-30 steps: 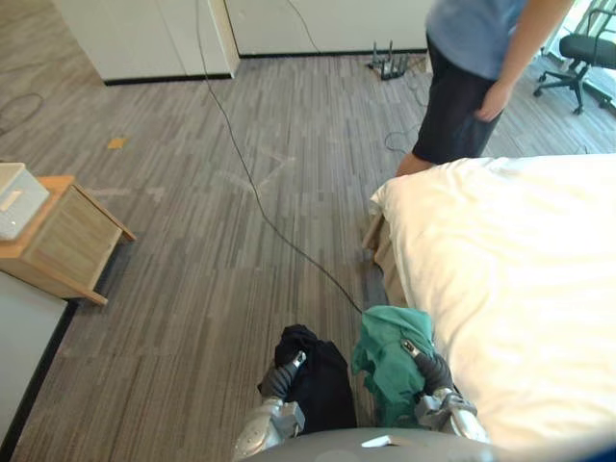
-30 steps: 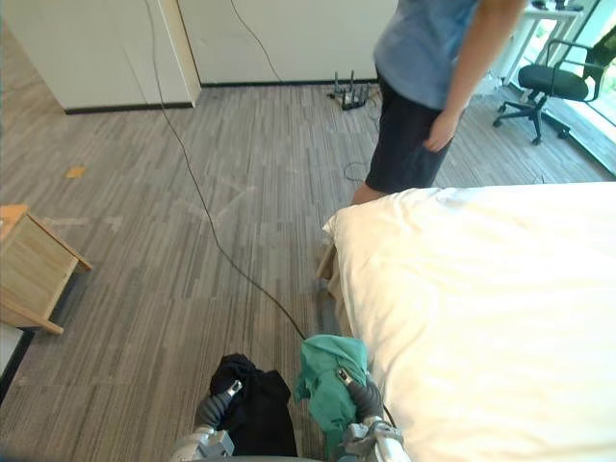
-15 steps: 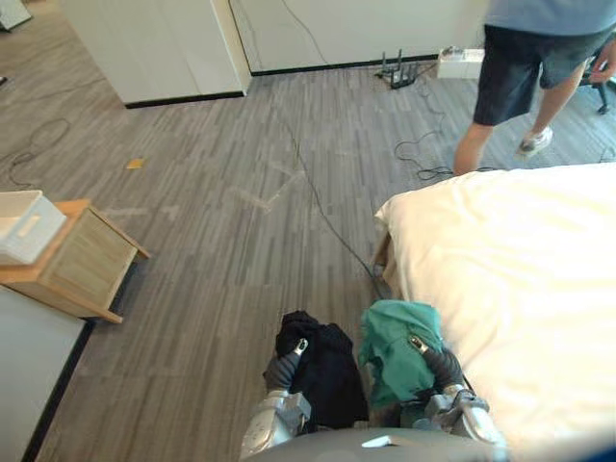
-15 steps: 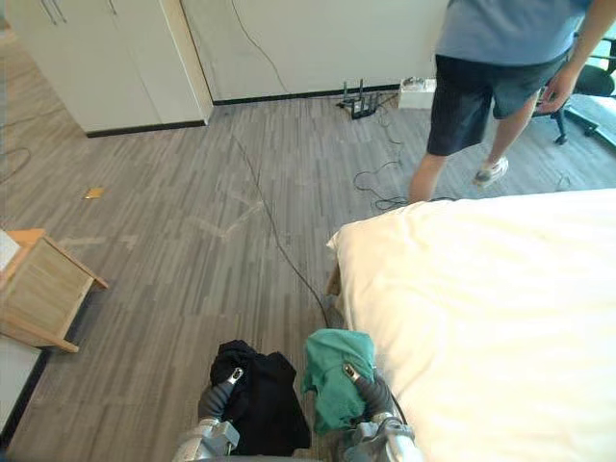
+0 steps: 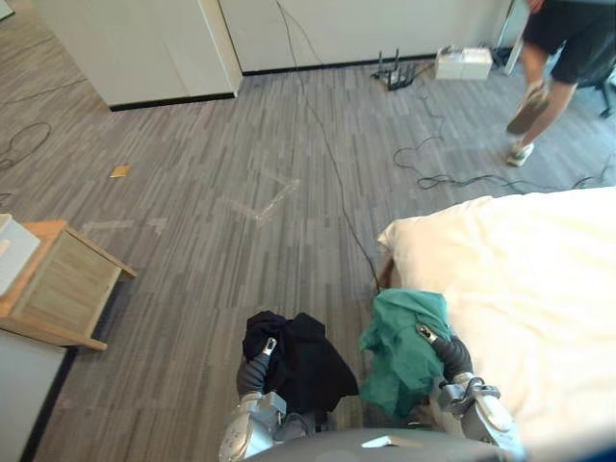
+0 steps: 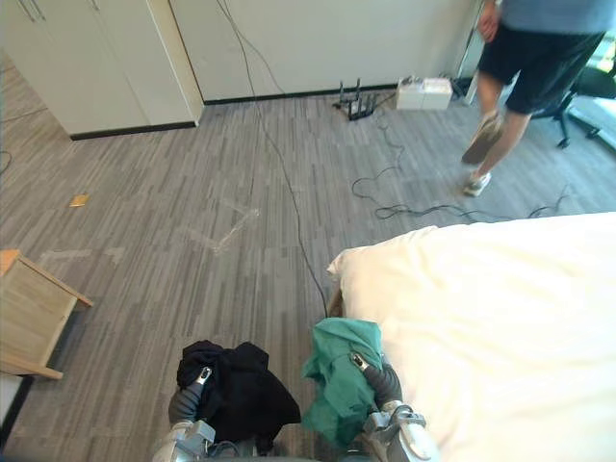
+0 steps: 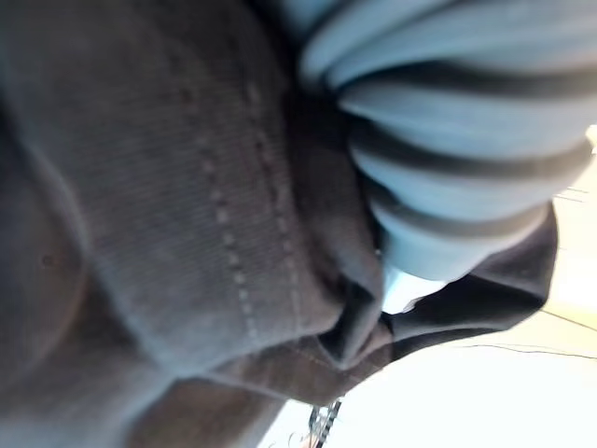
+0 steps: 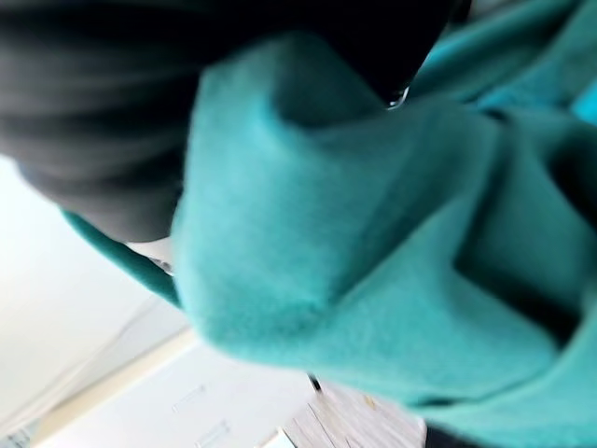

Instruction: Tidy the bed and pick cloth on bed and put in laundry

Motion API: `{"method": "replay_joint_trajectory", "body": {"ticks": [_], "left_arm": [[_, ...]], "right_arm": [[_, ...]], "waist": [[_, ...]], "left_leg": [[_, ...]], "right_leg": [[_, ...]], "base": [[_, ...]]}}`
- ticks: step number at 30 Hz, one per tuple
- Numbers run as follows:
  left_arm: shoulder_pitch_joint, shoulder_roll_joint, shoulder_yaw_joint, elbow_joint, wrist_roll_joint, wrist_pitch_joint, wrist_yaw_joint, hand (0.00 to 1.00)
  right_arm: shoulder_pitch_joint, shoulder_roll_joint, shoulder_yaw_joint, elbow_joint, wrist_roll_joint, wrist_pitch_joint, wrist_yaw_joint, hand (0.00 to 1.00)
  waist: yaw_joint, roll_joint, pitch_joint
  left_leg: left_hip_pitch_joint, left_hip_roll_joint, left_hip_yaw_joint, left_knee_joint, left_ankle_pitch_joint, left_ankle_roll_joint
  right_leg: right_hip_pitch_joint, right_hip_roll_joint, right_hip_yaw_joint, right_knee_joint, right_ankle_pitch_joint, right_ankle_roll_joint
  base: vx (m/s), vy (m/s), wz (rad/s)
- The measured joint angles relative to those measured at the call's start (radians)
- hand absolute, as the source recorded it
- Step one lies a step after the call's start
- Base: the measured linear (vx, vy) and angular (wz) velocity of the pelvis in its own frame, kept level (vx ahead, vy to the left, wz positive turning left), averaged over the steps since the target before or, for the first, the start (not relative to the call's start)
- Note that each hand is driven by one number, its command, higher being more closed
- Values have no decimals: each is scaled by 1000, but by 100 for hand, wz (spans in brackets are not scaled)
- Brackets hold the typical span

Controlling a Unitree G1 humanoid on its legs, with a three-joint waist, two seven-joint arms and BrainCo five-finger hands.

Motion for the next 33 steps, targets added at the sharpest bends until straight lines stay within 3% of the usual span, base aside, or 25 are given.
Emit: {"method": "replay_joint_trajectory", "body": {"ticks": [1,4,6,7,8,10,11,12,13,15,18,20,23,25,27,28,29,30,33], "left_arm": [[3,1,-16,4,-18,-2,15,100],[-32,-2,-17,-2,-29,-18,33,100],[-51,-1,-17,-1,-29,-19,33,100],[-51,-2,-18,-1,-29,-19,33,100],[-52,-2,-17,-2,-29,-19,33,100],[-49,2,-16,-2,-29,-20,33,100],[-46,8,-15,-2,-28,-20,33,100],[-42,6,-18,-3,-26,-20,32,100],[-33,13,-17,-4,-20,-20,32,100],[2,19,-18,-26,-15,-21,33,100],[20,26,-19,-51,-11,-25,33,100],[5,33,-20,-47,-9,-19,33,100],[-27,39,-16,-14,-6,-2,32,100],[-31,49,-15,12,-5,3,29,100],[-12,56,-9,12,-5,4,23,100],[-4,55,-6,29,-6,6,10,100],[-4,45,-8,37,-6,7,4,100],[-7,43,-10,37,-5,7,-5,100],[-6,34,-16,40,-6,7,-39,100]], "right_arm": [[16,-6,2,12,-1,-3,2,100],[15,-14,37,1,-9,-3,3,100],[-2,-5,40,-1,-11,-2,3,100],[-1,-4,40,-2,-12,-2,4,100],[-1,-2,40,-4,-21,-1,12,100],[1,14,38,-9,-26,2,17,100],[-2,18,35,-11,-40,2,18,100],[-2,26,36,-9,-51,1,18,100],[5,29,50,-7,-61,1,18,100],[33,30,74,-8,-62,-5,17,100],[62,36,88,-2,-62,-12,15,100],[65,37,88,9,-60,-20,3,100],[60,38,88,23,-57,-21,-16,100],[58,45,88,22,-54,-22,-29,100],[48,56,88,20,-51,-22,-40,100],[41,51,84,22,-46,-20,-51,100],[18,47,82,19,-46,-17,-59,100],[3,45,77,14,-44,-17,-64,100],[-33,33,77,-2,-5,-9,-74,100]], "waist": [[4,-6,4],[6,-35,7],[21,-49,11],[24,-55,6],[34,-69,-10],[38,-82,-20],[37,-93,-23],[37,-96,-25],[34,-92,-25],[31,-74,-39],[29,-69,-47],[26,-70,-45],[3,-55,-36],[3,-62,-34],[4,-82,-40],[0,-77,-36],[3,-40,-29],[-1,-29,-23],[-8,-24,-18]], "left_leg": [[27,-8,43,-24,86,68],[-15,-38,66,75,-17,104],[-13,-57,79,128,-82,158],[-7,-65,80,129,-94,165],[17,-95,73,121,-123,192],[39,-121,61,108,-140,209],[73,-151,41,83,-153,219],[105,-167,20,60,-159,220],[166,-179,-10,20,-161,221],[248,-179,-55,-42,-160,220],[353,-180,-135,-107,-160,219],[389,-173,-182,-118,-167,205],[459,-125,-230,-123,-193,159],[507,-94,-228,-124,-225,102],[532,-92,-226,-122,-247,65],[559,-63,-229,-108,-276,29],[555,-26,-223,-93,-277,20],[549,-13,-223,-86,-271,16],[535,24,-218,22,-212,24]], "right_leg": [[43,-14,-11,-3,-22,29],[54,-66,-45,9,3,65],[49,-96,-47,39,53,96],[42,-106,-47,60,69,111],[10,-138,-37,164,113,147],[-35,-167,-19,287,145,169],[-116,-201,10,470,213,163],[-188,-218,39,629,240,167],[-271,-216,53,835,211,171],[-345,-184,10,941,149,129],[-454,-133,-76,877,14,58],[-521,-103,-110,777,-25,10],[-563,-31,-110,478,12,-2],[-574,0,-95,226,175,-17],[-582,-1,-80,116,280,-9],[-578,13,-76,142,388,-108],[-583,34,-90,184,359,-122],[-593,36,-100,217,327,-129],[-619,31,-119,400,158,-156]], "base": [[377,239,26],[369,232,8],[457,268,-5],[459,261,15],[377,207,23],[323,167,34],[325,161,45],[395,179,62],[331,144,54],[358,130,64],[382,44,74],[337,-54,84],[388,-120,92],[460,-205,68],[398,-244,42],[542,-365,32],[455,-308,29],[359,-264,24],[452,-327,15]]}}
